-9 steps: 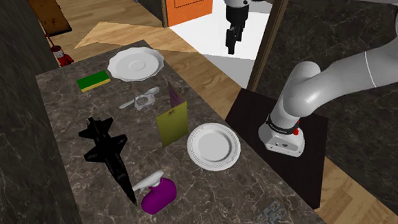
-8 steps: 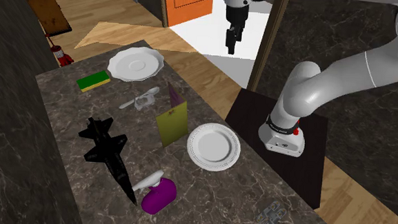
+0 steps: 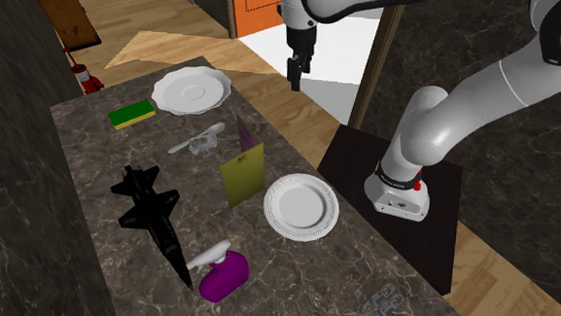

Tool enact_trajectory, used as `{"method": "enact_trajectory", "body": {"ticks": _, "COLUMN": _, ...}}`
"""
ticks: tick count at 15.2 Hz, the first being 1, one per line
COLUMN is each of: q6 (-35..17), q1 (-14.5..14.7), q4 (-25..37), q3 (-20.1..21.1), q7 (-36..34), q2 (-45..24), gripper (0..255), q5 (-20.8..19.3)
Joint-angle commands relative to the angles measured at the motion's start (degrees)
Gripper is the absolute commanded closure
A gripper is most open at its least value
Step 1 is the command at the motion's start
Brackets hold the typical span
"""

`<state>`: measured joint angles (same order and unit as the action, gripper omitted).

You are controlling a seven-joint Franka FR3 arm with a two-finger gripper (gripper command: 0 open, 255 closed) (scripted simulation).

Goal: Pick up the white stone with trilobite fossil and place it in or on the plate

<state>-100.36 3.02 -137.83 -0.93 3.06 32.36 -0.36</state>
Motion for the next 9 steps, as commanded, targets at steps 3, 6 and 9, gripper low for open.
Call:
{"method": "enact_trajectory", "body": {"ticks": 3, "q6": -5.42, "q1": 1.64, "q4": 2.90, "q3": 1.04, "q7": -0.24, "q2": -7.46, "gripper": 0, "q5": 2.04}}
{"method": "enact_trajectory", "body": {"ticks": 6, "q6": -9.10, "q1": 2.81, "q4": 5.43, "q3": 1.90, "q7": -0.37, "q2": -13.03, "gripper": 0, "q5": 3.45}}
{"method": "enact_trajectory", "body": {"ticks": 9, "q6": -12.30, "q1": 3.90, "q4": 8.55, "q3": 2.79, "q7": -0.42, "q2": -18.68, "gripper": 0, "q5": 4.72}}
